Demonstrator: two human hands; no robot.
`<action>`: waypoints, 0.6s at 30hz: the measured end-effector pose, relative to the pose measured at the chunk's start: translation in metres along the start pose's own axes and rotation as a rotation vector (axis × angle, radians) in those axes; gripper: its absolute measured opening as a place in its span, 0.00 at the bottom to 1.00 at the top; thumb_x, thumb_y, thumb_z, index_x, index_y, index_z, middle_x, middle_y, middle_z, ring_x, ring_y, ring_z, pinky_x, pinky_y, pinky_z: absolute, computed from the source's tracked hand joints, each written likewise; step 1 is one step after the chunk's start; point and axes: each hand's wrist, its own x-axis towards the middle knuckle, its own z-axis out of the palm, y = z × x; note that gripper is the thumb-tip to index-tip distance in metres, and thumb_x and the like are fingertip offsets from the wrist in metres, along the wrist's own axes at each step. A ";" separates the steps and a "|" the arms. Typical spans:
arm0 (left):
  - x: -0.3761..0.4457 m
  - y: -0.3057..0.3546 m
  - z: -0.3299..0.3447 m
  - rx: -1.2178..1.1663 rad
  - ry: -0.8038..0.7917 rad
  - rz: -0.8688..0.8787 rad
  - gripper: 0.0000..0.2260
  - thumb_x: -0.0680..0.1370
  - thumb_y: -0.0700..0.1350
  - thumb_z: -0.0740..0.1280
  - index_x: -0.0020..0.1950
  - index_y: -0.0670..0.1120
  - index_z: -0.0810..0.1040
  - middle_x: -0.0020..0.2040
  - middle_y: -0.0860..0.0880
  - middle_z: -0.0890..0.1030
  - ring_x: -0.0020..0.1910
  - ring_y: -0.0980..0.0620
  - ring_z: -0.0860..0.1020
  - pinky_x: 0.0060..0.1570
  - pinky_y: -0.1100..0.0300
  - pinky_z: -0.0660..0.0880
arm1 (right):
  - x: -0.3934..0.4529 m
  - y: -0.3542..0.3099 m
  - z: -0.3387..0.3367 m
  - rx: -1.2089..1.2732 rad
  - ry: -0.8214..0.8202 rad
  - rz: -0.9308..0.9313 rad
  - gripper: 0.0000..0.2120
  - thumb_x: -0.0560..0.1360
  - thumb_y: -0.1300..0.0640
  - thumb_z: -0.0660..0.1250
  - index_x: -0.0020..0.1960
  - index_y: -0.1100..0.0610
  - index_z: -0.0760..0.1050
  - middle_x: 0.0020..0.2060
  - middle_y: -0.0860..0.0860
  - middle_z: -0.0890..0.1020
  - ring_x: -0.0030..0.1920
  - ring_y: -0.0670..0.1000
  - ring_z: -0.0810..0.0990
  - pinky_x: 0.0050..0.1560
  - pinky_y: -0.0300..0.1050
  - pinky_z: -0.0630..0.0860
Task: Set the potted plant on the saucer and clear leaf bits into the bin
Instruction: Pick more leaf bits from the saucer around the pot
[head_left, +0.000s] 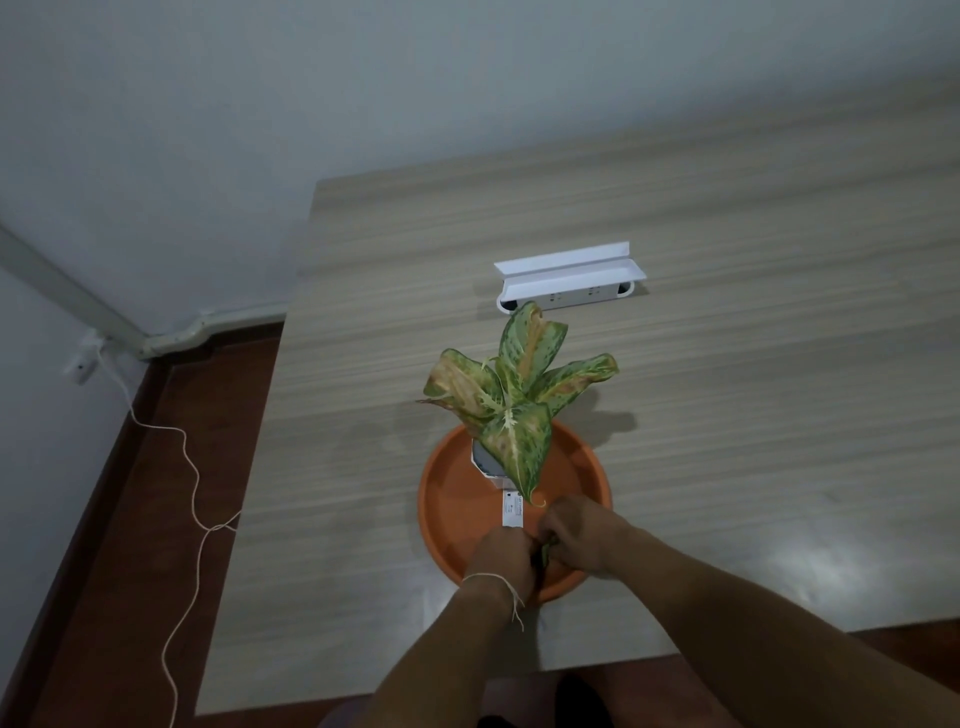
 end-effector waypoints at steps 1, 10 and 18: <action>0.000 -0.001 0.001 0.003 -0.001 0.001 0.11 0.73 0.47 0.62 0.47 0.46 0.83 0.45 0.42 0.83 0.46 0.39 0.80 0.44 0.55 0.75 | 0.001 -0.001 0.000 0.016 -0.002 0.005 0.14 0.79 0.60 0.61 0.62 0.62 0.77 0.60 0.60 0.80 0.61 0.59 0.77 0.60 0.47 0.72; -0.002 -0.015 -0.012 -0.108 0.025 -0.035 0.13 0.68 0.42 0.65 0.48 0.49 0.85 0.47 0.48 0.86 0.50 0.46 0.80 0.50 0.57 0.77 | 0.001 0.010 0.003 0.201 0.041 0.058 0.16 0.71 0.61 0.68 0.58 0.57 0.80 0.54 0.56 0.84 0.55 0.54 0.81 0.52 0.38 0.72; -0.008 -0.027 -0.021 -0.219 0.077 -0.130 0.09 0.70 0.39 0.67 0.45 0.45 0.85 0.50 0.47 0.85 0.52 0.49 0.80 0.54 0.60 0.75 | -0.001 0.006 -0.002 0.261 0.145 -0.004 0.12 0.70 0.62 0.67 0.51 0.58 0.84 0.49 0.55 0.86 0.52 0.54 0.83 0.54 0.43 0.76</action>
